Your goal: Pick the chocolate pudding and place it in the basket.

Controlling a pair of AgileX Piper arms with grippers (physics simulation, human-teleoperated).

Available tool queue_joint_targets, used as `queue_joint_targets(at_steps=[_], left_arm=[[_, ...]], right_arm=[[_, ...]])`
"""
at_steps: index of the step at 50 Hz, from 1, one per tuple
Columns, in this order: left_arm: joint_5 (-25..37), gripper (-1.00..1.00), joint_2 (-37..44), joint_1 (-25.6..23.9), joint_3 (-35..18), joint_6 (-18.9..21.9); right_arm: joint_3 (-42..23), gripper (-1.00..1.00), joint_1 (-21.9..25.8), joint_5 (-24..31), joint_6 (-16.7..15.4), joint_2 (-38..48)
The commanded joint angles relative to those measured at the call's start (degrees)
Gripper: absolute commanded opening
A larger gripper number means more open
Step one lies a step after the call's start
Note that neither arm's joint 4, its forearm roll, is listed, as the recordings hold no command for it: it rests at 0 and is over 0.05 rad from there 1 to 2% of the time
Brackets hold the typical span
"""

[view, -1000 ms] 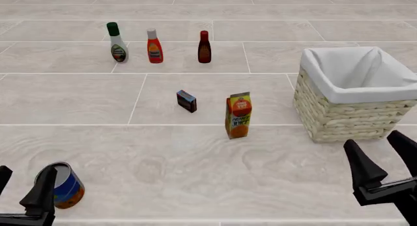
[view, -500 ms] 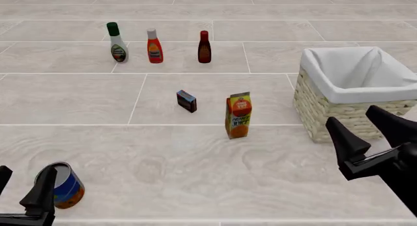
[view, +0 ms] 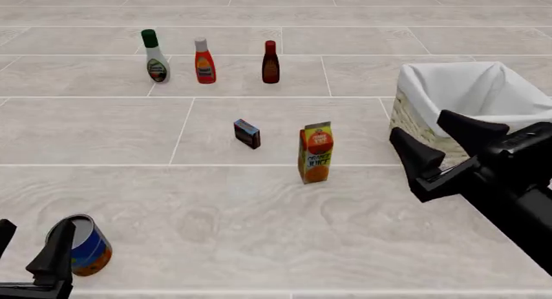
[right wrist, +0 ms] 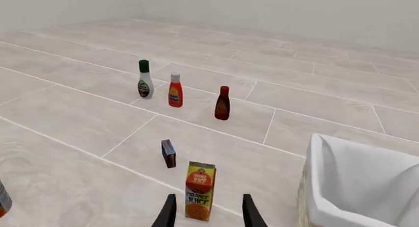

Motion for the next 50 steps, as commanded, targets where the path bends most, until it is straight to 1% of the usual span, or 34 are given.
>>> queue_joint_targets(at_steps=[1, 8, 20, 21, 24, 39, 40, 44, 46, 49, 50], left_arm=[[0.00, 1.00, 0.00, 0.00, 0.00, 0.00], [0.00, 1.00, 0.00, 0.00, 0.00, 0.00], [0.00, 1.00, 0.00, 0.00, 0.00, 0.00], [0.00, 1.00, 0.00, 0.00, 0.00, 0.00], [0.00, 1.00, 0.00, 0.00, 0.00, 0.00], [0.00, 1.00, 0.00, 0.00, 0.00, 0.00], [0.00, 1.00, 0.00, 0.00, 0.00, 0.00], [0.00, 1.00, 0.00, 0.00, 0.00, 0.00], [0.00, 1.00, 0.00, 0.00, 0.00, 0.00], [0.00, 1.00, 0.00, 0.00, 0.00, 0.00], [0.00, 1.00, 0.00, 0.00, 0.00, 0.00]], right_arm=[[-4.79, 1.00, 3.10, -0.04, 0.58, 6.15], [-7.05, 1.00, 4.15, -0.24, 0.41, 8.87], [-12.15, 1.00, 5.48, -0.74, 1.36, 15.15], [-12.71, 1.00, 5.70, -0.58, 1.90, 15.63], [-14.63, 1.00, 6.22, -0.42, 1.84, 17.45], [-19.88, 1.00, 6.54, -0.42, 1.66, 22.96], [-20.24, 1.00, 6.65, -0.23, 2.13, 23.30], [-20.92, 1.00, 6.59, -0.69, 2.05, 24.66], [-21.67, 1.00, 6.71, -0.48, 2.90, 25.50], [-22.58, 1.00, 6.64, -0.35, 3.14, 26.42], [-22.93, 1.00, 6.48, -0.36, 2.72, 26.77]])
